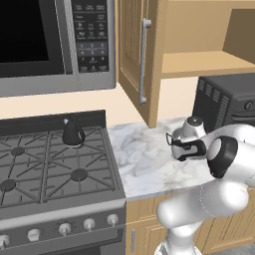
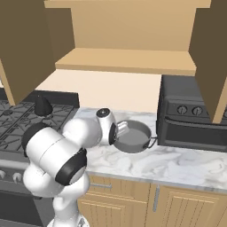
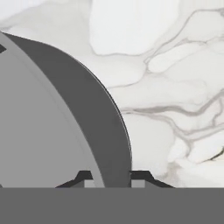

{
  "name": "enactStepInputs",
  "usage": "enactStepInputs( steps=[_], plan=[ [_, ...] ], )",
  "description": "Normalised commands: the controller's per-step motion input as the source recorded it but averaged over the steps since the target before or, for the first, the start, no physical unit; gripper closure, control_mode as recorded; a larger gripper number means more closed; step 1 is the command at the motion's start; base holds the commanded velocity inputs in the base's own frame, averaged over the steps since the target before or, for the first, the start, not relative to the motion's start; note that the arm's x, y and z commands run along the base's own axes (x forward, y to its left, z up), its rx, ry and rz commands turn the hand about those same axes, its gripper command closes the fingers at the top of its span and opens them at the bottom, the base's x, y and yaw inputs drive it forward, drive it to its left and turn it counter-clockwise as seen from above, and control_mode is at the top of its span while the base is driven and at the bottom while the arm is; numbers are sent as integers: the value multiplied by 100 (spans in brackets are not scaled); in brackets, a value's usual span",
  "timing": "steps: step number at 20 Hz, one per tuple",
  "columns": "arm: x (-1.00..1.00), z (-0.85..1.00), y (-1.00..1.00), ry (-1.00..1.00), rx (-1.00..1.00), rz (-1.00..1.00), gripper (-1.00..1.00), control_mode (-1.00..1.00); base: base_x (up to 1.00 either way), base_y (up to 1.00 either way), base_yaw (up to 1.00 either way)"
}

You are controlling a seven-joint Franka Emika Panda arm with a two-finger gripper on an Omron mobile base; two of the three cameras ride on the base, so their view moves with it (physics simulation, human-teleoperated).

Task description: Pick the kettle from the cabinet and place it on a stove burner. Then pick the pot from the counter and place it on another stove burner. Finally, turn both burners on.

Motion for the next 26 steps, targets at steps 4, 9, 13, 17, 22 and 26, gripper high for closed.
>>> enactStepInputs(
  steps=[4, 9, 13, 17, 22, 26],
  plan=[
    [-8, 32, -4, -3, -2, 0, 100, -100, 0, 0, 0],
    [-8, 33, -4, -1, -1, 0, 100, -100, 0, 0, 0],
    [-14, 35, -4, 0, 0, 0, 100, -100, 0, 0, 0],
    [-17, 38, -5, 0, 0, 0, 100, -100, 0, 0, 0],
    [-16, 36, -5, 0, 0, 0, 100, -100, 0, 0, 0],
    [-17, 36, -6, 0, 0, 0, 100, -100, 0, 0, 0]
  ],
)
